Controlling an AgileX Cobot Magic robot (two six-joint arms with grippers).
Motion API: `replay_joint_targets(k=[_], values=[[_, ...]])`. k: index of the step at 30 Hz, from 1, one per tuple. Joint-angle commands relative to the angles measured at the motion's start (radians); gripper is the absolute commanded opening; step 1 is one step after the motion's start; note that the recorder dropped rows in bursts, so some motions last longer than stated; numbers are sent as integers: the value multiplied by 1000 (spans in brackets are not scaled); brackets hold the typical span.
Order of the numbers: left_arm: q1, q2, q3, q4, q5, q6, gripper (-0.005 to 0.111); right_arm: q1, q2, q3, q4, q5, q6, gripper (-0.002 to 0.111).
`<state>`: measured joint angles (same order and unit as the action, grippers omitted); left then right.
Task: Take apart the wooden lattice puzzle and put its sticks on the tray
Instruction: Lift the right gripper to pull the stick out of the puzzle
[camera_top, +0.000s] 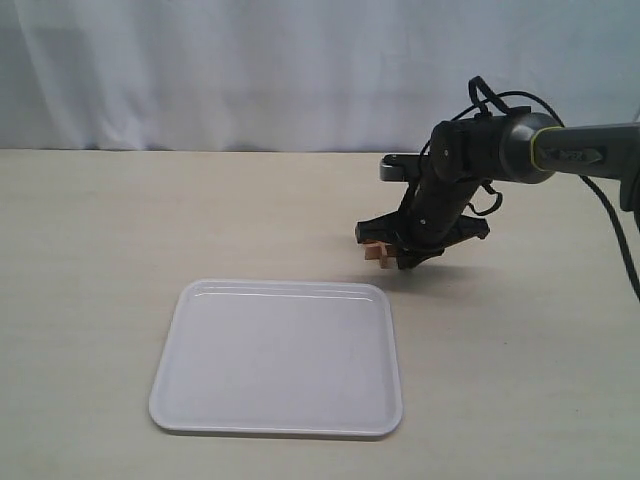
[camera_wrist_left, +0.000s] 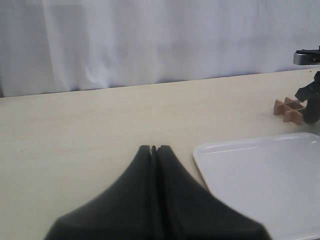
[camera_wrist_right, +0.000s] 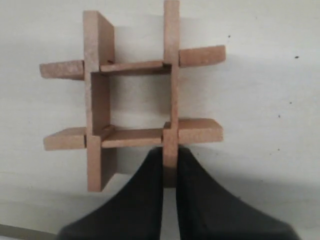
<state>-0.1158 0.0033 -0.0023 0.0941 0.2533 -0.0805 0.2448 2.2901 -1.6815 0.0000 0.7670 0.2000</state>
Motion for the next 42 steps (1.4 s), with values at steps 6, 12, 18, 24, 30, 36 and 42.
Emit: replay_joint_targets(k=[6,12,18,24,30,36,42], values=[[0,-3,2,-1,-11,-3,0,-1,1,-4,-15,48,3,4],[0,-3,2,-1,-11,-3,0,-1,-1,-4,-15,131,3,4],[0,-3,2,-1,-11,-3,0,1,-23,2,-15,166,-4,4],[0,-3,2,-1,-11,-3,0,1,-44,29,-15,204,-22,4],[0,-3,2,-1,-11,-3,0,1,-59,45,-6,192,-24,4],[0,-3,2,-1,-11,-3,0,1,-73,45,-6,188,-24,4],[0,-3,2,-1,-11,-3,0,1,-96,45,-6,207,-24,4]])
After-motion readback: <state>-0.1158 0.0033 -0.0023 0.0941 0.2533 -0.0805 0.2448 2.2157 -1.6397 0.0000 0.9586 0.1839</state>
